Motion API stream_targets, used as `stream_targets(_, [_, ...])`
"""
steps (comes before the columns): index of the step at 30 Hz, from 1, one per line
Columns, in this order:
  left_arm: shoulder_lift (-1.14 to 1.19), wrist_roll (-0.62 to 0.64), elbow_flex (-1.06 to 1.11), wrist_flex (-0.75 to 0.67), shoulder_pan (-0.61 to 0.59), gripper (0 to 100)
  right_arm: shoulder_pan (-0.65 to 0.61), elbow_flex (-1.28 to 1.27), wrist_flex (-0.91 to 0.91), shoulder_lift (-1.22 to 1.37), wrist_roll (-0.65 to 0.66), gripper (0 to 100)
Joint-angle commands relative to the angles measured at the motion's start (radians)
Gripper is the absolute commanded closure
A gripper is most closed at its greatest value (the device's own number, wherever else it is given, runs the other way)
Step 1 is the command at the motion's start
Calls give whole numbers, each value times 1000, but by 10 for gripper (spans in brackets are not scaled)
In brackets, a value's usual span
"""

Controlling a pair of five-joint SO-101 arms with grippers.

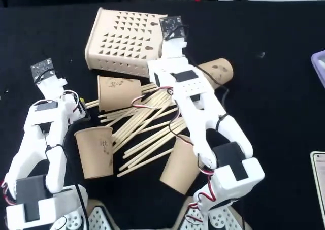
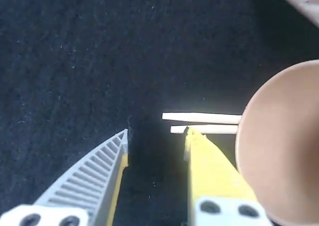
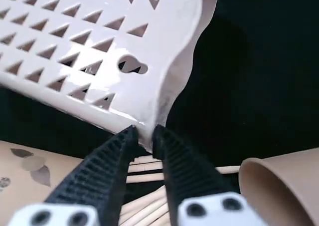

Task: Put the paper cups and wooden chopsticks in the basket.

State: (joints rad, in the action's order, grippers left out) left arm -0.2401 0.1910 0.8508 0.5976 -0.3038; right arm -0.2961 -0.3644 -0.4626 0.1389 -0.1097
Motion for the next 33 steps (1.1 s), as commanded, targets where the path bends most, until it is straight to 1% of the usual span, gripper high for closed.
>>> stream_targets(1, [-12,0,-15,-12,13,816,14,-47,48,-122,15,988])
stream_targets(6, [-8,0,-15,-12,13,816,14,-209,146,-289,17,988])
stream_targets(10, [-5,0,-13,-11,13,816,8,-314,226,-378,44,983])
stream_targets(12, [-5,0,-13,-11,13,816,8,-325,235,-375,43,930])
stream_targets(15, [-5,0,-13,-11,13,816,8,-314,233,-343,43,796])
stream_targets(17, [-5,0,-13,-11,13,816,8,-305,233,-312,43,755])
stream_targets(24, [-5,0,-13,-11,13,816,-11,-186,233,-139,38,744])
stream_targets(27, [-5,0,-13,-11,13,816,-18,-139,233,-82,-25,744])
stream_targets(33, [-5,0,-13,-11,13,816,-23,-120,233,-65,-41,750])
